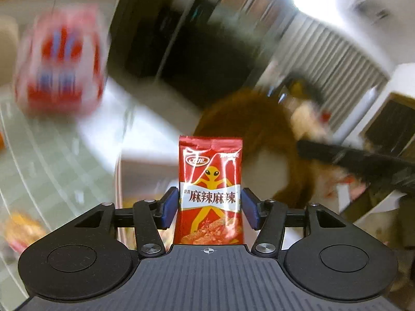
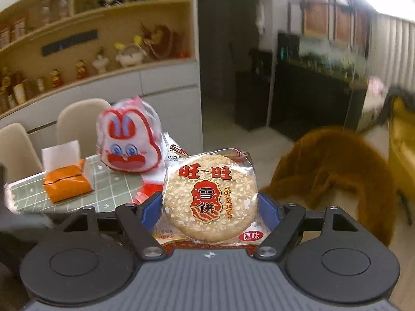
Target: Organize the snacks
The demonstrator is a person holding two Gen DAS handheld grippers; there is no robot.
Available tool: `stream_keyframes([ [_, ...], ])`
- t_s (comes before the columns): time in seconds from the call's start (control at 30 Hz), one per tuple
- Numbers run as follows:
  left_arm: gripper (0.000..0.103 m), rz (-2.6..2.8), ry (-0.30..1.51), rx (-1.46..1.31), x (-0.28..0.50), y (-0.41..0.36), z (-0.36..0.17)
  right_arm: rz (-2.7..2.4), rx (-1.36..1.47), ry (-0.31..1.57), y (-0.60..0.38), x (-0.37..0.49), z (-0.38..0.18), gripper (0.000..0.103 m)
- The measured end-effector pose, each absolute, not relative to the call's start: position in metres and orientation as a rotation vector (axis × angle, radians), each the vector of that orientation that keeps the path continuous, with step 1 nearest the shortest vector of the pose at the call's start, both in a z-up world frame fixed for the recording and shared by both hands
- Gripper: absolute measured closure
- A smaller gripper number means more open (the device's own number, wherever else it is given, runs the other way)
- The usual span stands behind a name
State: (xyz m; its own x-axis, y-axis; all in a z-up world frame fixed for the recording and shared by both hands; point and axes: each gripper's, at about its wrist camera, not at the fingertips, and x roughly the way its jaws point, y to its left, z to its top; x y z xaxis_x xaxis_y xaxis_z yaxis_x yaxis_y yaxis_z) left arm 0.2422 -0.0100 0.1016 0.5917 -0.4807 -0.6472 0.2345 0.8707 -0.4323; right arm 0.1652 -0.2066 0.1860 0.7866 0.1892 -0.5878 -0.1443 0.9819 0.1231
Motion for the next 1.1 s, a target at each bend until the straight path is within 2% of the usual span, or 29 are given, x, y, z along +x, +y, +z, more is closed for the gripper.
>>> stream_keyframes([
  [0.07, 0.050, -0.381, 0.882, -0.344, 0.250, -0.002, 0.076, 0.179, 0.116, 0.740, -0.204, 0.191, 0.154, 0.021],
  [0.2, 0.050, -0.343, 0.831, -0.459, 0.227, 0.043, 0.073, 0.139, 0.150, 0.883, -0.200, 0.219, 0.108, 0.021],
  [0.37, 0.050, -0.151, 0.804, -0.355, 0.188, 0.100, 0.072, 0.124, 0.076, 0.896, -0.176, 0.222, 0.098, 0.021],
  [0.63, 0.050, 0.103, 0.794, -0.365, 0.130, 0.189, 0.061, 0.377, 0.018, 0.924, -0.068, 0.213, 0.097, 0.018],
  [0.9, 0.050, 0.218, 0.827, -0.411, 0.100, 0.239, 0.041, 0.491, -0.022, 0.985, 0.044, 0.227, 0.060, 0.018],
  [1.1, 0.050, 0.225, 0.867, -0.419, 0.105, 0.248, 0.024, 0.465, 0.030, 1.050, 0.071, 0.256, 0.036, 0.018],
])
